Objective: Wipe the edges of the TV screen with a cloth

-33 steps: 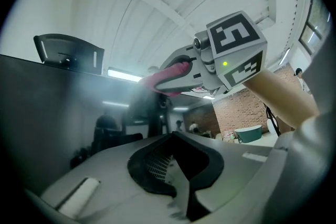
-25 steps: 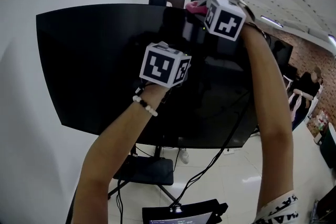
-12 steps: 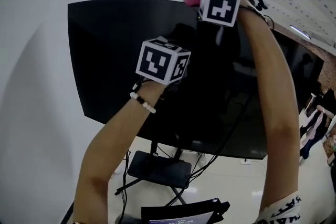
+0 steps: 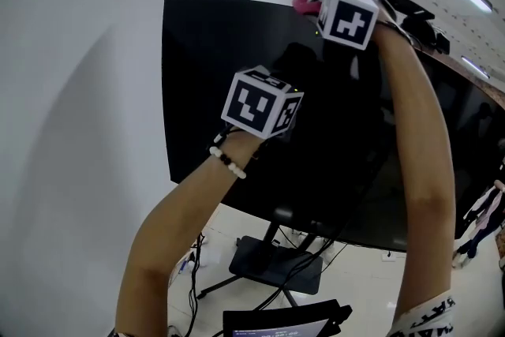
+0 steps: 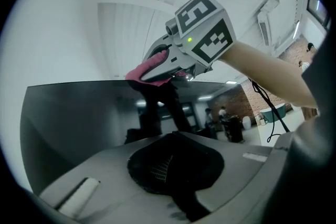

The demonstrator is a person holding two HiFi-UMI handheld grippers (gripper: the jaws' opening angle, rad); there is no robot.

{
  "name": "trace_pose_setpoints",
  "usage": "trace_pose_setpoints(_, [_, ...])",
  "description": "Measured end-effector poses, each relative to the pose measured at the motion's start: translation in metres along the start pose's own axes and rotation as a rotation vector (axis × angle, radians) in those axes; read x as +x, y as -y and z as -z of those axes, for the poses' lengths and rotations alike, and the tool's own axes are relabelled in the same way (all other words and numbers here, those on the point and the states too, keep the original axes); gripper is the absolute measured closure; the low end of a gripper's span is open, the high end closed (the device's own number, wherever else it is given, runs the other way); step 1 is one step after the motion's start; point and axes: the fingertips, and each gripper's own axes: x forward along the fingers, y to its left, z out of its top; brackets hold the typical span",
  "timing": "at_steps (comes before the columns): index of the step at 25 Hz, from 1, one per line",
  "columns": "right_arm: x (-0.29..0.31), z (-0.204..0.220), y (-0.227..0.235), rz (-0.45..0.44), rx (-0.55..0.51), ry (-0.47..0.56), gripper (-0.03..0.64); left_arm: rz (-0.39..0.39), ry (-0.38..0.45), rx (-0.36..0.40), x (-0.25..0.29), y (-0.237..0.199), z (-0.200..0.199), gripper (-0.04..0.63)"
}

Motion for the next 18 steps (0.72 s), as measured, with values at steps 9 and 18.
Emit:
trace_pose_setpoints(9, [0.082,-0.12,0.029,0.024,0.071,-0.019,0.555,-0.029,-0.057,-0.007,-0.087,-0.14,0.036,0.595])
trace_pose_setpoints(18, [0.15,-0.219,0.036,0.025,0.058,-0.012,0.554,-0.049,-0.101,-0.072,-0.155,-0.215,0.091,0.595])
